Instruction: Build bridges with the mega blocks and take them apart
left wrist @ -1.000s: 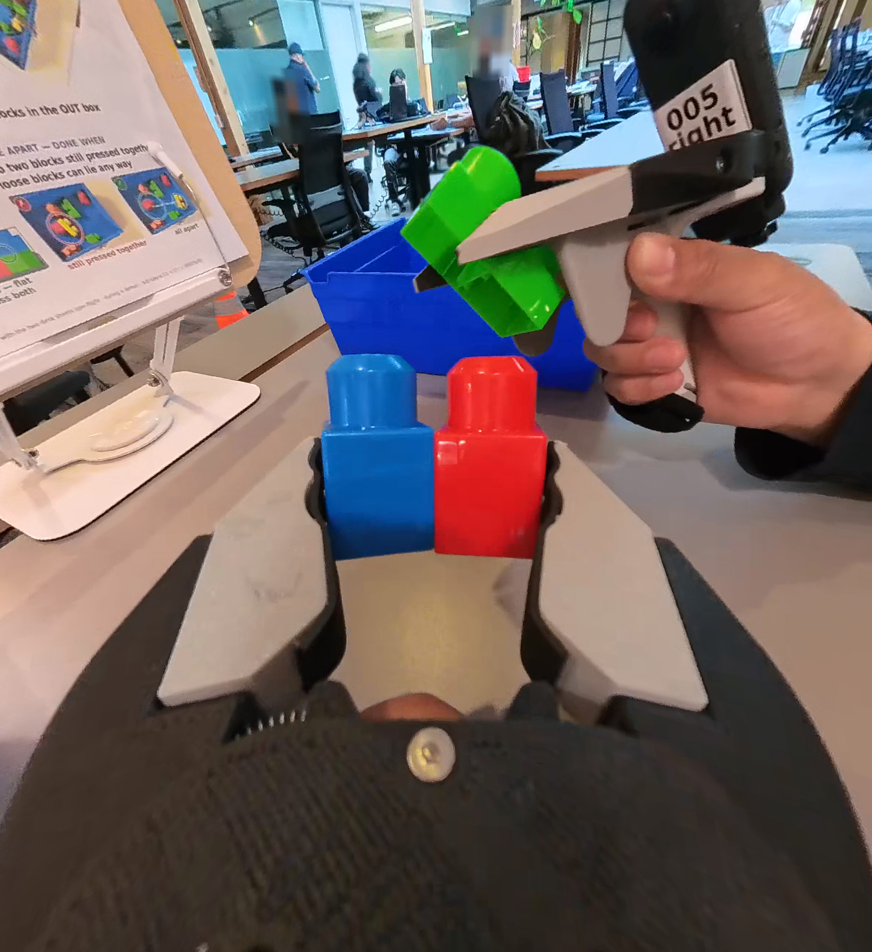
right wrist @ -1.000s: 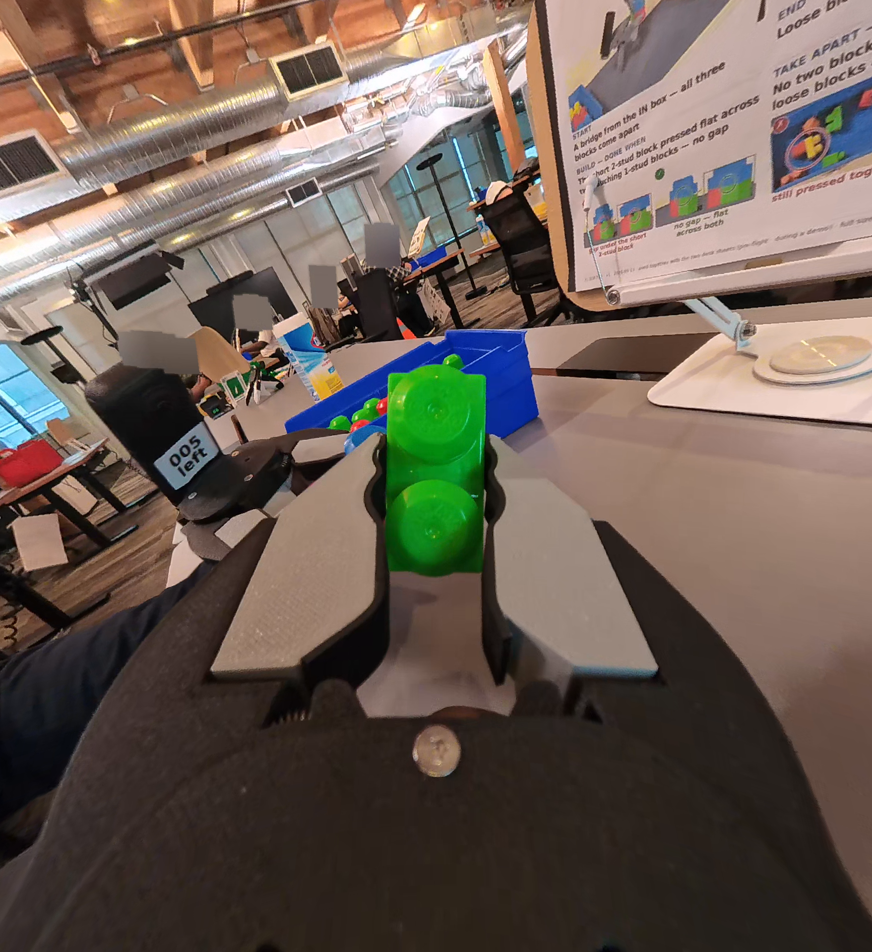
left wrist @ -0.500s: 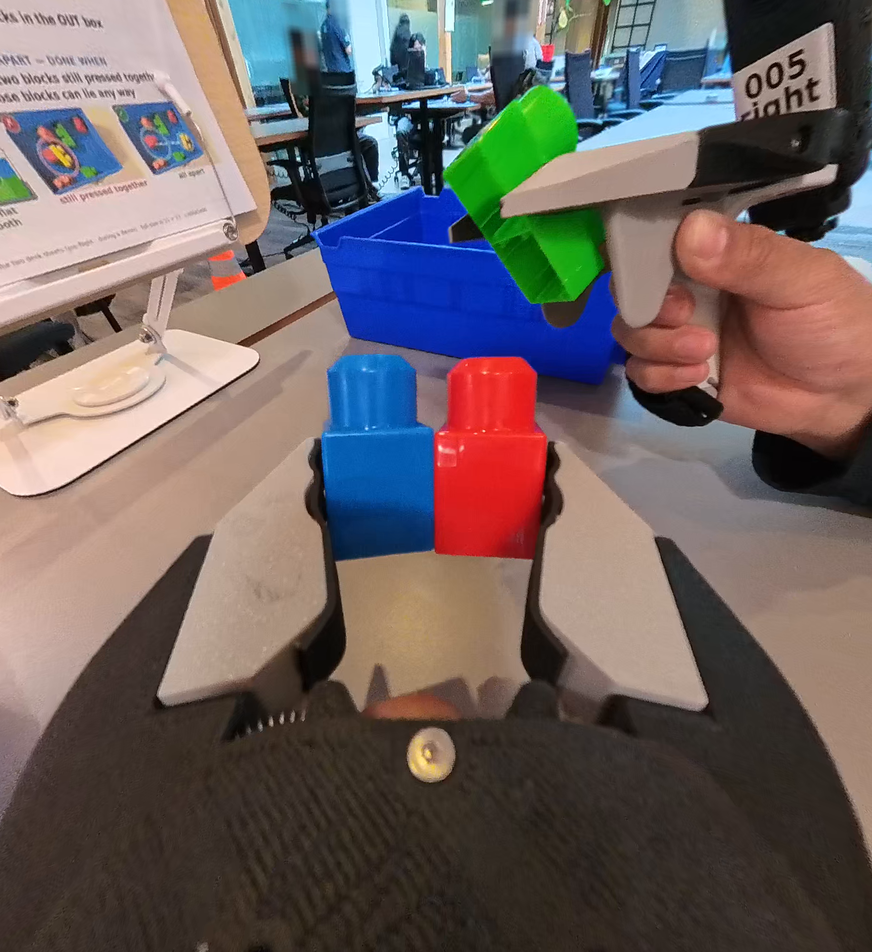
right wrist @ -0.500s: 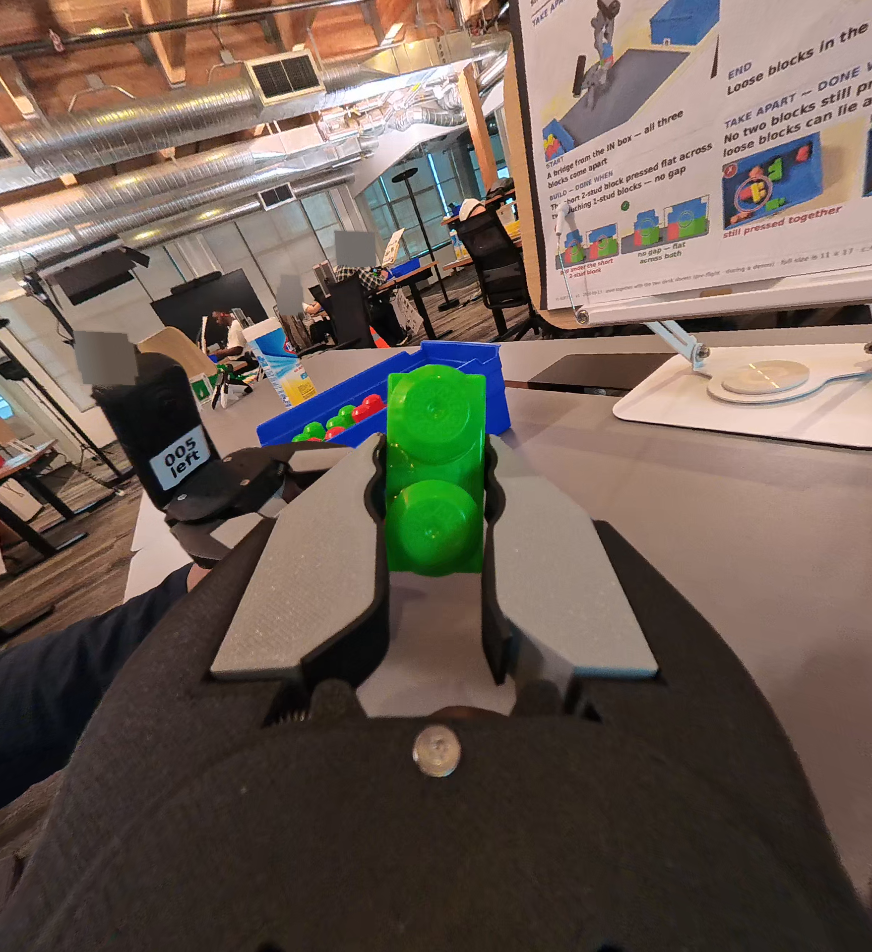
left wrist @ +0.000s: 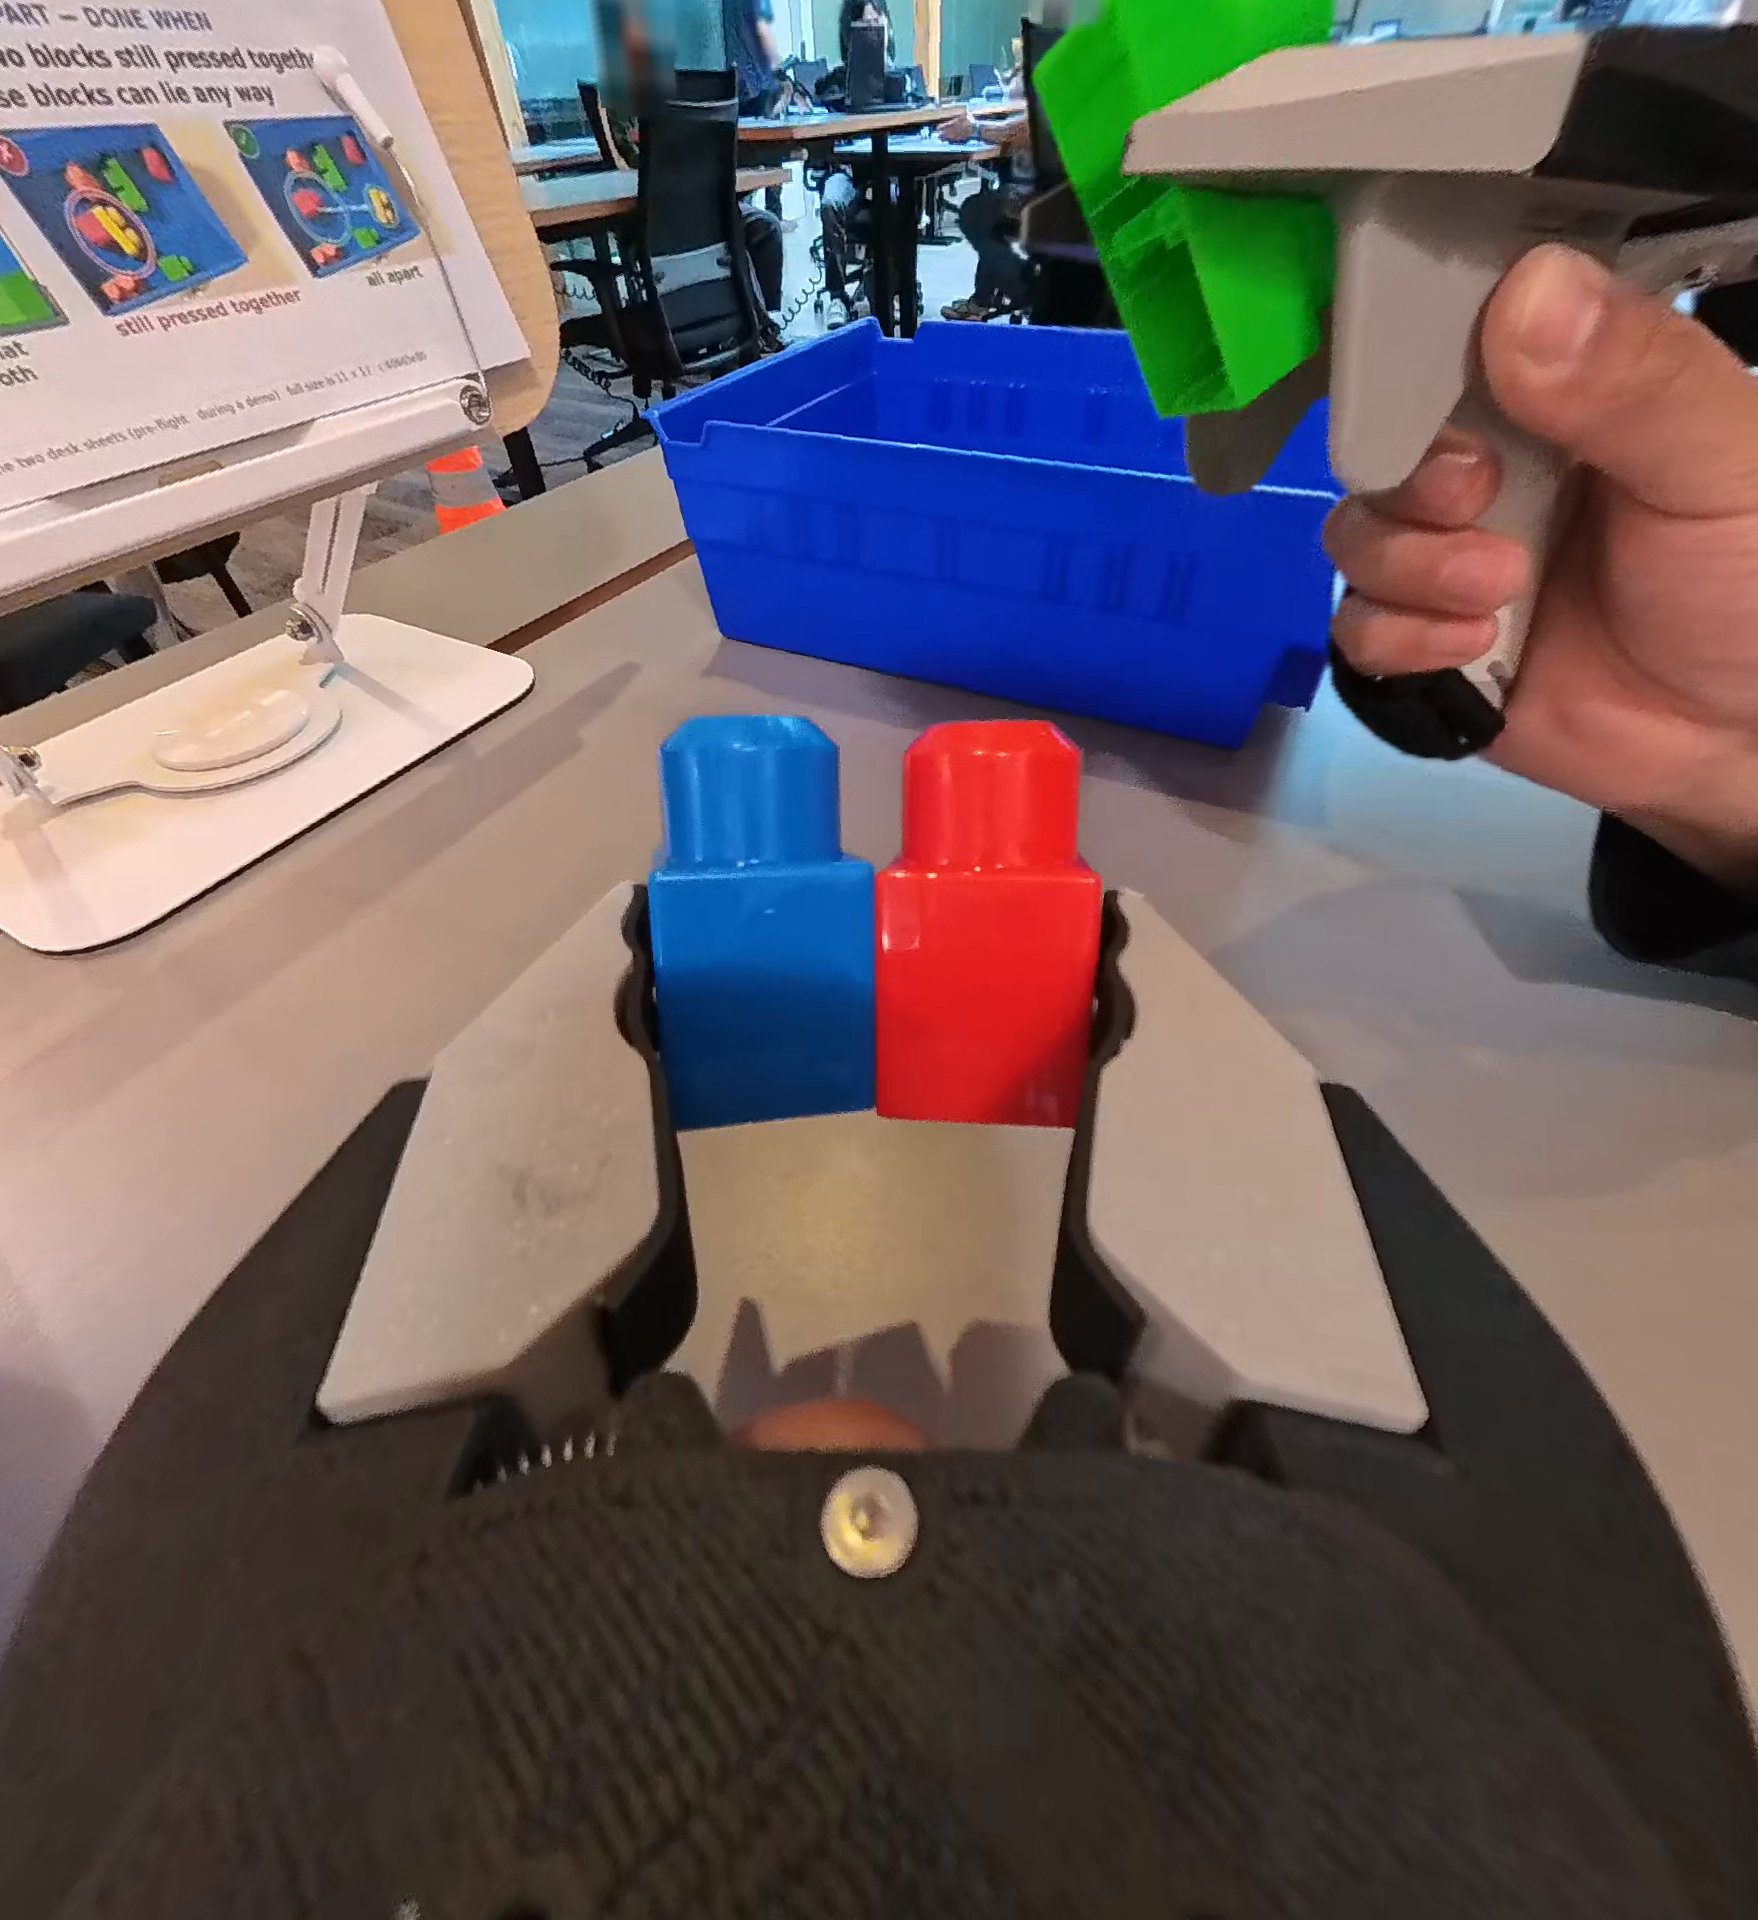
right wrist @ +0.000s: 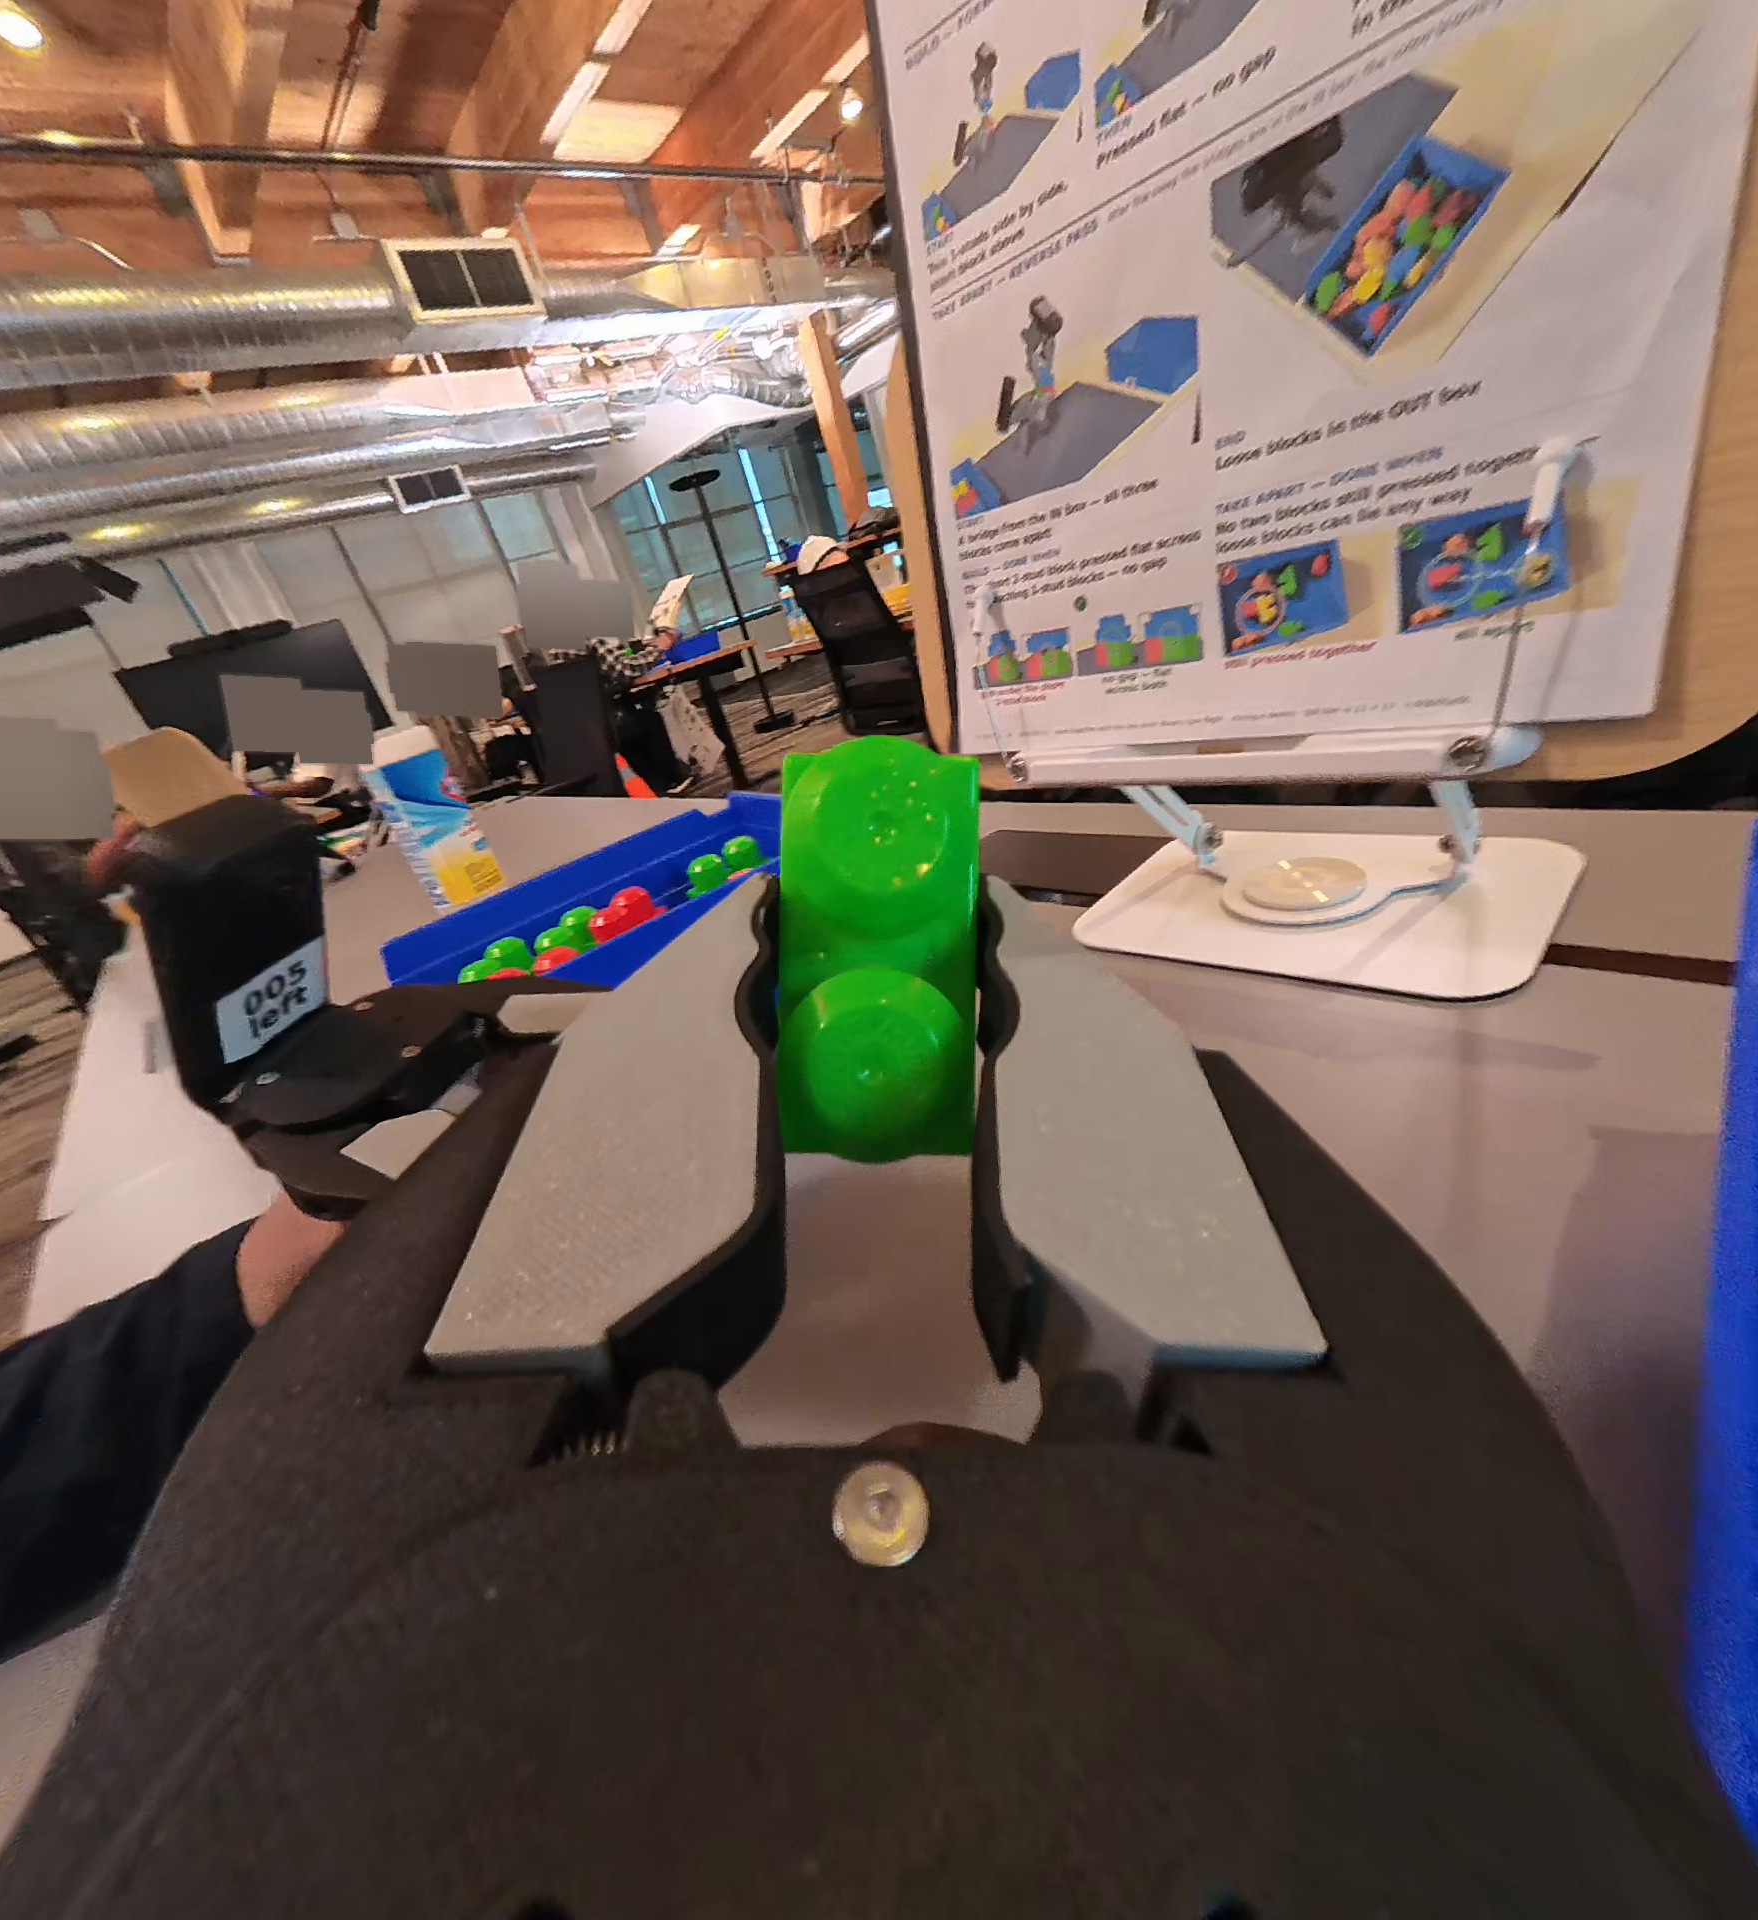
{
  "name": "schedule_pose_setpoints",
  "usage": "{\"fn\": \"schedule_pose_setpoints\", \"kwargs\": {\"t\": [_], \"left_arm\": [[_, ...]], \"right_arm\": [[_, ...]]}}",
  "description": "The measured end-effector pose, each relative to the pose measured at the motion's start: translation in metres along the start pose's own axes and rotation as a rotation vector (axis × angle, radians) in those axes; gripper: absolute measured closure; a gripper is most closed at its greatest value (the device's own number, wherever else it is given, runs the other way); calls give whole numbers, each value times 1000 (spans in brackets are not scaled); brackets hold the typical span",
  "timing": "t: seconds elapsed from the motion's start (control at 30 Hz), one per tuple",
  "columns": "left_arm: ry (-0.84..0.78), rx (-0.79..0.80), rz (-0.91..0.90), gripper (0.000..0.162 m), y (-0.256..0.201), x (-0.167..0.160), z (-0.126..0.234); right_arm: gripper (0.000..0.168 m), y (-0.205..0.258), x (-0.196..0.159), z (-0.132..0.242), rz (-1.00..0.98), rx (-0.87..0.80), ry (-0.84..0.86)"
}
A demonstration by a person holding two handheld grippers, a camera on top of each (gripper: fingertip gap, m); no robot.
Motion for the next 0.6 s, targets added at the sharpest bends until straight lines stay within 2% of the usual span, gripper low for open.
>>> {"fn": "schedule_pose_setpoints", "kwargs": {"t": [0.17, 0.37, 0.47, 0.6], "left_arm": [[11, -3, 10, 79, 0, -1, -1], [17, -9, 17, 79, 0, -2, -1], [22, -13, 22, 79, 0, -3, -2], [29, -20, 25, 79, -1, -4, -3]], "right_arm": [[135, -8, 16, 14, 139, -126, -13], [135, -49, 36, 47, 272, -399, 15], [135, -79, 41, 66, 289, -535, 59], [135, -112, 34, 81, 265, -627, 162]]}}
Point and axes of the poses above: each gripper's, where its closed fingertips meet, z back along the fingers, x out of its top, y = z × x across the jaws, the point moved 6 cm from there along z, back along the fingers, and after that the axes turned 3 degrees about z, right-handed, at the moved point
